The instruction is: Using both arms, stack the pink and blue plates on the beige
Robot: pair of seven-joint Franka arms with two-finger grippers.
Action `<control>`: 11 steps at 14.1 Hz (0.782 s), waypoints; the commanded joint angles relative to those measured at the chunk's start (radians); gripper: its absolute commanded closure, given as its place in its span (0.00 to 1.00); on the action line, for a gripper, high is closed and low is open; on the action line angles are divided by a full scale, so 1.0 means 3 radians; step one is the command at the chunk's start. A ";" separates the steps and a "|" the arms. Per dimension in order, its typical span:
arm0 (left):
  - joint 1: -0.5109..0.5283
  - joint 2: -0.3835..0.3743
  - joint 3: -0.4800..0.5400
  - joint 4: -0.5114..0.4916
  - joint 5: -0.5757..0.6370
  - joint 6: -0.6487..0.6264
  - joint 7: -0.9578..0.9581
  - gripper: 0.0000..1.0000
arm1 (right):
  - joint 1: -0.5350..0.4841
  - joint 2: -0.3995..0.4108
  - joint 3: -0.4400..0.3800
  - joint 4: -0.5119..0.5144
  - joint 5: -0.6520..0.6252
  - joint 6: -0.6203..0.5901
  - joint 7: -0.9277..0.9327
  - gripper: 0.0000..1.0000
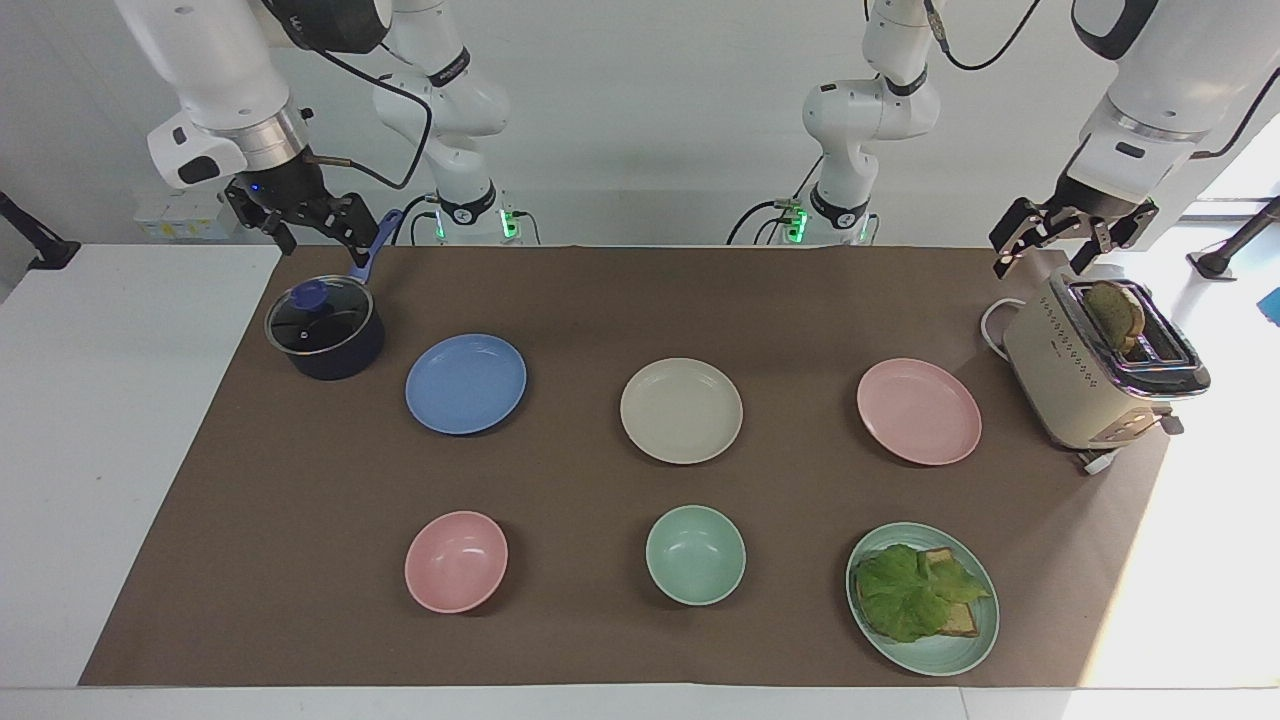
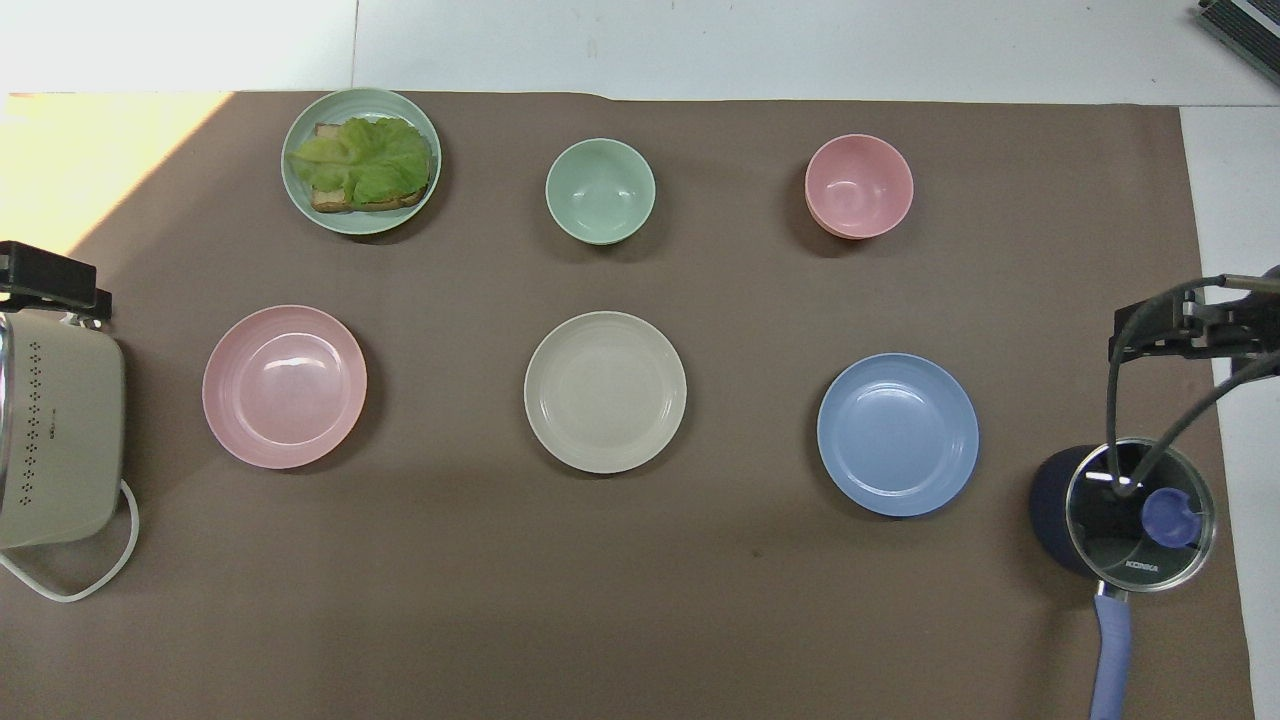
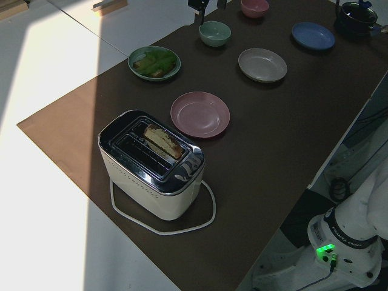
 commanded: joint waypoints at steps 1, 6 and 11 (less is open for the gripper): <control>0.0053 -0.0138 -0.0016 -0.0196 -0.0125 0.0136 0.0045 0.00 | -0.0049 -0.0016 0.0001 -0.0004 0.0086 -0.0041 -0.0095 0.00; 0.0032 -0.0102 -0.0042 -0.0227 0.0095 0.0025 0.0459 0.00 | -0.0054 -0.0011 0.0001 -0.0004 0.0086 -0.0041 -0.0100 0.00; 0.0073 -0.0128 -0.0047 -0.0720 0.0085 0.0442 0.0475 0.00 | -0.0049 -0.0016 0.0001 -0.0004 0.0086 -0.0041 -0.0105 0.00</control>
